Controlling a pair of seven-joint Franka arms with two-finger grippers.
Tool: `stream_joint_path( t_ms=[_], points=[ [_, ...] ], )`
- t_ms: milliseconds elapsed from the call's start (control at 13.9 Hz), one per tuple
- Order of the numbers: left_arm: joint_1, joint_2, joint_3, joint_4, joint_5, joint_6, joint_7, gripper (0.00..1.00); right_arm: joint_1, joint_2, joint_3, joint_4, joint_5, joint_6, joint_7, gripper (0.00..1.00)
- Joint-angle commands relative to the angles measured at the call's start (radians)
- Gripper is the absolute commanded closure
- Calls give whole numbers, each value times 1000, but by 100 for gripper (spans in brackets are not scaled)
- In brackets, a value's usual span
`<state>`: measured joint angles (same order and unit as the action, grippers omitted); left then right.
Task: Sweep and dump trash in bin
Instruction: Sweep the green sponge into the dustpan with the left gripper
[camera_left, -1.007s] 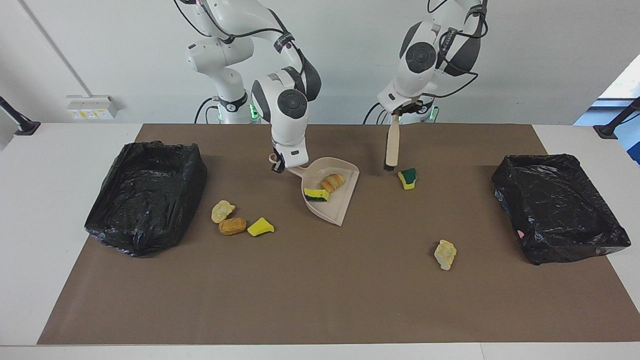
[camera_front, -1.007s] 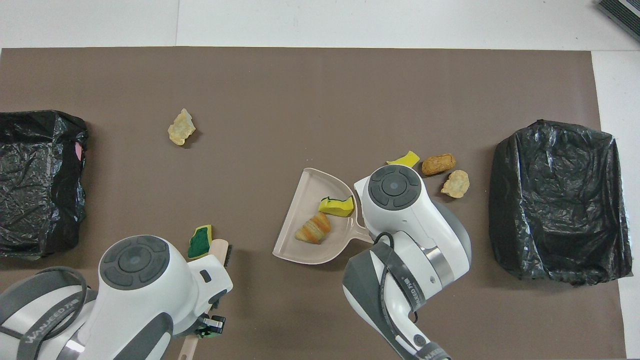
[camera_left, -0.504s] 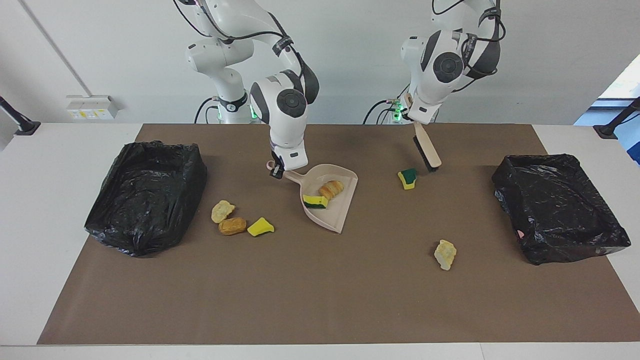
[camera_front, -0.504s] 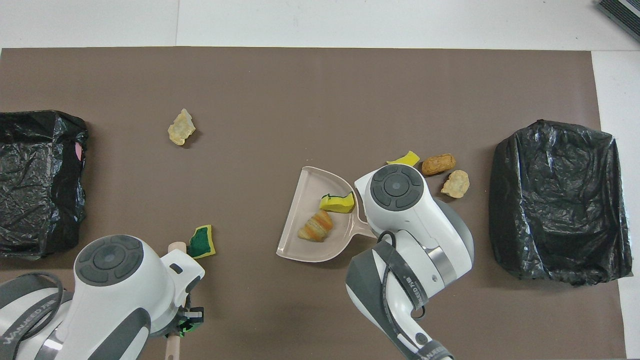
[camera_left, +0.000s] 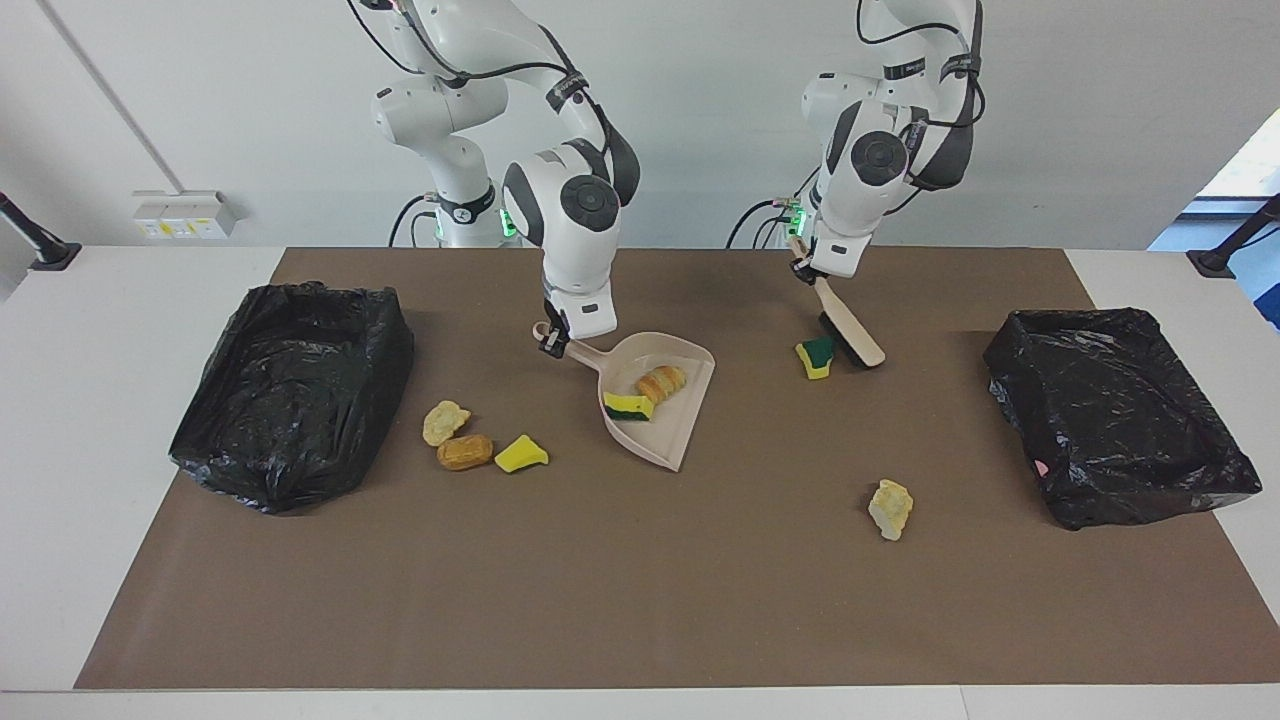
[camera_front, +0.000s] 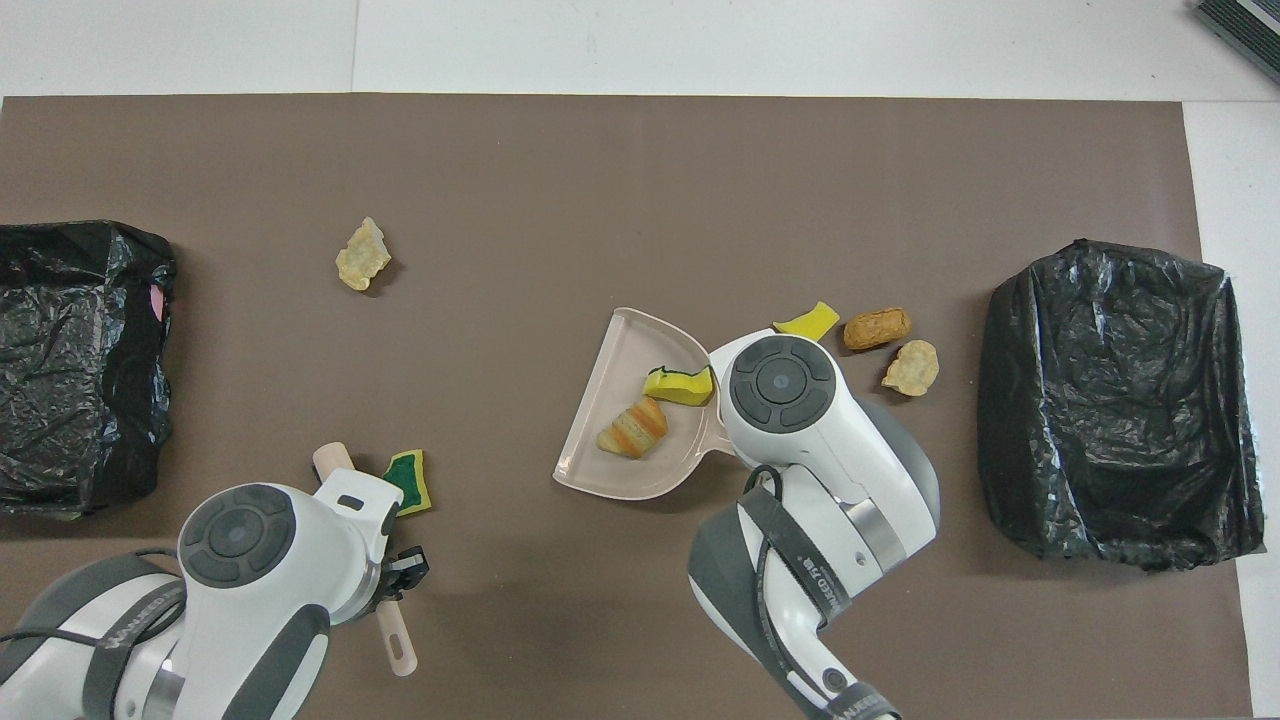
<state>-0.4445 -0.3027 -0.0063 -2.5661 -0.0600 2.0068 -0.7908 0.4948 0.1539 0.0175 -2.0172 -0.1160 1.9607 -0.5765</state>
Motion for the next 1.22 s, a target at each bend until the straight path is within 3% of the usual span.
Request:
stream_joint_path(
  t_ms=[0,216,504,719,1151],
  points=[
    [-45,152,3,119,-50,67,-51,100,-5,-10,2,-11,-28,15,33,100],
    [-84,237,2,245,-136,87,-19,100,-5,-10,2,-11,-28,12,32,100],
    [-160,244,0,271,-159,102,125,100,-5,-10,2,-11,-28,9,30,100],
    [-226,258,2,311,-181,106,445,100,-10,-11,2,-11,-28,7,30,100],
    [-267,287,3,386,-189,83,460,100,-13,-11,2,-8,-28,1,29,100]
  ],
)
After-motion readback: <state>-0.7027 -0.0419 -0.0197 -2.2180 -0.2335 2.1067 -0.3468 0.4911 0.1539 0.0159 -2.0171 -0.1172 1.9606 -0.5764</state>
